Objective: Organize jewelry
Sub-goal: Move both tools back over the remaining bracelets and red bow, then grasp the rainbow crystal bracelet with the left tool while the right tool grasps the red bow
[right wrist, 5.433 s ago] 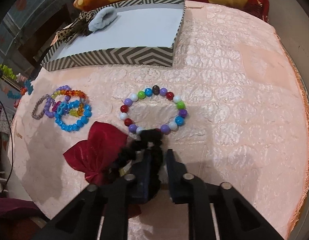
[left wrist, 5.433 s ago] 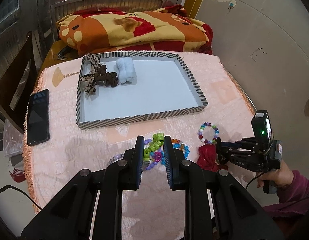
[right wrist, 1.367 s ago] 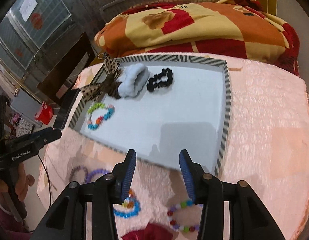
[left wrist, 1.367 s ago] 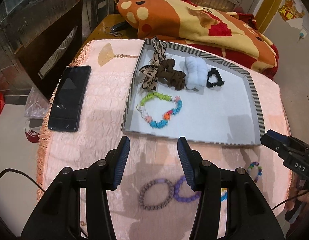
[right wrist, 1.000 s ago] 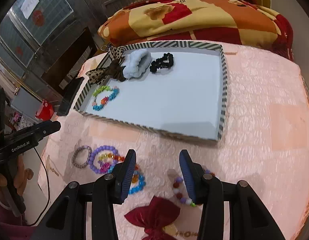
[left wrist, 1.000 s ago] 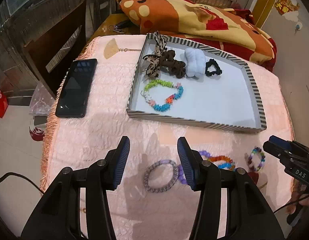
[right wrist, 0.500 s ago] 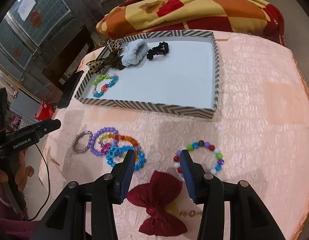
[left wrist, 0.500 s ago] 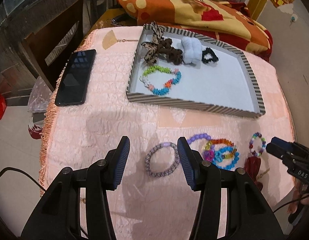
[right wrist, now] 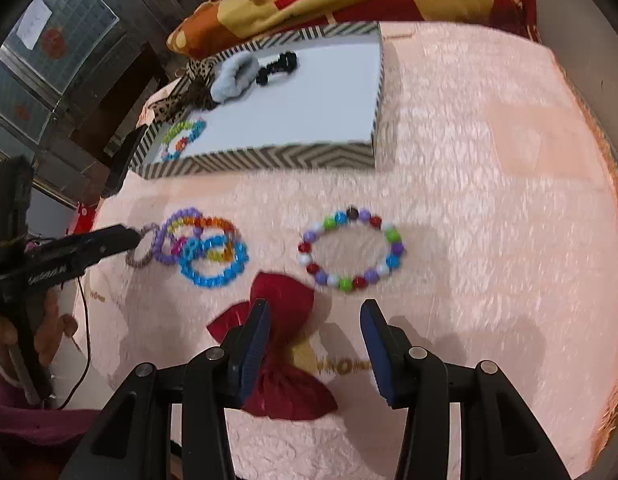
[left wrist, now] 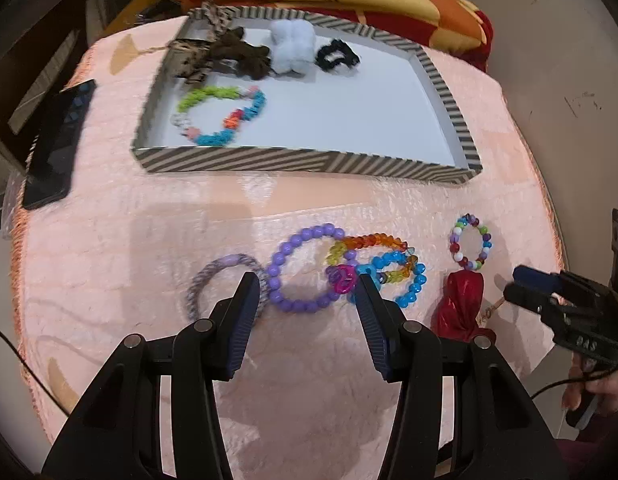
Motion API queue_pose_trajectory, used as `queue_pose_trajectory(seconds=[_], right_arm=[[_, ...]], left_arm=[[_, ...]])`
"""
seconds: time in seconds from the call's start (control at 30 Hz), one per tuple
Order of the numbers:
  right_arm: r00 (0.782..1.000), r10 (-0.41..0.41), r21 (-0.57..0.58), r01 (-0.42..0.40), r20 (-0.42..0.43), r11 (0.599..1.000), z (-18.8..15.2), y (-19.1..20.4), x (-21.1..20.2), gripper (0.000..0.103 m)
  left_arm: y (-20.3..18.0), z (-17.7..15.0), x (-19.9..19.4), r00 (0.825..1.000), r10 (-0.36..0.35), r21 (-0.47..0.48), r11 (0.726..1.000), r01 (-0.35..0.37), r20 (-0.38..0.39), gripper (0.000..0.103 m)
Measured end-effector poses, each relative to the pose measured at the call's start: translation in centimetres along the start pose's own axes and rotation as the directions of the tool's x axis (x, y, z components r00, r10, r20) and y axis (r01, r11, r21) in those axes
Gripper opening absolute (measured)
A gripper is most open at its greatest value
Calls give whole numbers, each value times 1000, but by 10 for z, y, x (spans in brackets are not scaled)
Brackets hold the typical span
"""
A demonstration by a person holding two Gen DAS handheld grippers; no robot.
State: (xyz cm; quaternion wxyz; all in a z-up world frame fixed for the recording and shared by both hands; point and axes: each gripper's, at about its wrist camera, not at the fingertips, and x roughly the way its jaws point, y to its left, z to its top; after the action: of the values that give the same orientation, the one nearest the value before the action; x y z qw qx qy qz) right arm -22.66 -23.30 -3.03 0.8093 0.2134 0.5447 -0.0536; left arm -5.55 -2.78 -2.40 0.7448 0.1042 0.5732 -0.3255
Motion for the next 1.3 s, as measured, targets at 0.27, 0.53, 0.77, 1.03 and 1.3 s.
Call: queue_pose_trajectory(seconds=[0.27, 0.53, 0.77, 1.03, 1.3], right_arm=[[996, 77, -74, -80, -48, 994, -22, 16, 11, 45], [996, 29, -164, -44, -89, 985, -29, 37, 33, 45], [995, -48, -216, 28, -86, 976, -33, 42, 45, 45], [994, -92, -253, 74, -57, 965, -38, 50, 51, 45], [995, -96, -251, 87, -27, 964, -42, 48, 52, 40]], left_arm=[[-8, 11, 23, 999, -21, 2, 1000, 21, -49, 49], [-15, 18, 35, 997, -31, 14, 999, 32, -75, 49], [-24, 21, 49, 995, -20, 35, 999, 23, -99, 50], [-25, 24, 53, 995, -28, 37, 999, 32, -98, 43], [-32, 24, 56, 996, -29, 85, 996, 37, -89, 9]])
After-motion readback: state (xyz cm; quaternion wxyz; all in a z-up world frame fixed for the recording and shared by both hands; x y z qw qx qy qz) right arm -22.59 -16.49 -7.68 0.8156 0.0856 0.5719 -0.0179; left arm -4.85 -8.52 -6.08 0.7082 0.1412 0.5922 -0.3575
